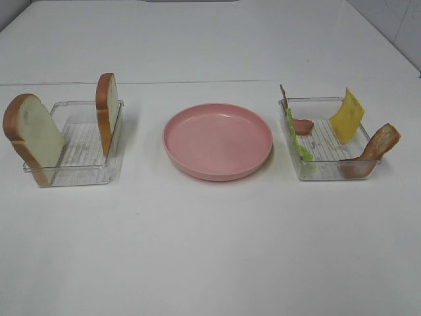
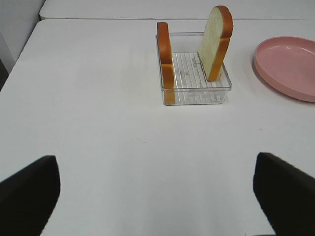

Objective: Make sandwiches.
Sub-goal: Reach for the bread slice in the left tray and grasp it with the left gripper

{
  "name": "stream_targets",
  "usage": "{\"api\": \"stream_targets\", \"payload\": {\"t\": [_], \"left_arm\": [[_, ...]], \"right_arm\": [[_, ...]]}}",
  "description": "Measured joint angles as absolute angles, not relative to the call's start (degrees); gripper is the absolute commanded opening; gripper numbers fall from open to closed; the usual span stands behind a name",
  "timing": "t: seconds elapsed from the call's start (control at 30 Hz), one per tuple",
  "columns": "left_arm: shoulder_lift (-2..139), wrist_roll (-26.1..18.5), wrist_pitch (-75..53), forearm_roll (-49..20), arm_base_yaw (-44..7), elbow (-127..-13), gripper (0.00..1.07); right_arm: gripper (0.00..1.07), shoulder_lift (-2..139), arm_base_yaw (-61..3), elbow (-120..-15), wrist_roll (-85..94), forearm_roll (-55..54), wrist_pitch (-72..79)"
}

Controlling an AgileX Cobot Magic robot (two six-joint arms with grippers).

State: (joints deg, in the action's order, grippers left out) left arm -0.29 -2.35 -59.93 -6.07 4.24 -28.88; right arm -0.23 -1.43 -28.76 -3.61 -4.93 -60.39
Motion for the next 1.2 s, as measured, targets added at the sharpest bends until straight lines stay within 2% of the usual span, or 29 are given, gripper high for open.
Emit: {"api": "stream_targets", "payload": {"t": [0.77, 0.83, 0.93, 1.0, 1.07, 1.1, 1.13, 1.2], "left_arm": [[2.35, -2.35, -61.42, -6.07, 4.24, -29.91, 1.01], [12.83, -2.92, -63.83, -5.50, 4.24, -34.95, 1.01], [15.76, -3.04, -64.34, -5.33, 4.24, -36.90, 1.01], [31.80, -3.21, -66.81, -4.93, 4.24, -46.58, 1.01], [35.29, -3.21, -67.61, -4.93, 4.24, -49.16, 1.01], [43.32, -3.21, -69.21, -4.87, 4.24, -56.09, 1.01], [43.32, -3.21, -69.21, -4.87, 4.24, -56.09, 1.01], [52.20, -3.21, -69.73, -4.64, 4.24, -63.66, 1.01]], "right_arm": [[0.98, -0.23, -1.43, -28.76, -3.61, -4.93, -60.39], [0.98, -0.23, -1.43, -28.76, -3.61, -4.93, -60.39], [0.98, -0.23, -1.43, -28.76, -3.61, -4.93, -60.39], [0.98, -0.23, -1.43, -28.76, -3.61, -4.93, -60.39], [0.98, -0.23, -1.43, -28.76, -3.61, -4.93, -60.39], [0.98, -0.23, -1.43, -28.76, -3.61, -4.93, -60.39], [0.98, -0.23, -1.43, -28.76, -3.61, -4.93, -60.39], [0.98, -0.23, -1.43, -28.76, -3.61, -4.93, -60.39]]}}
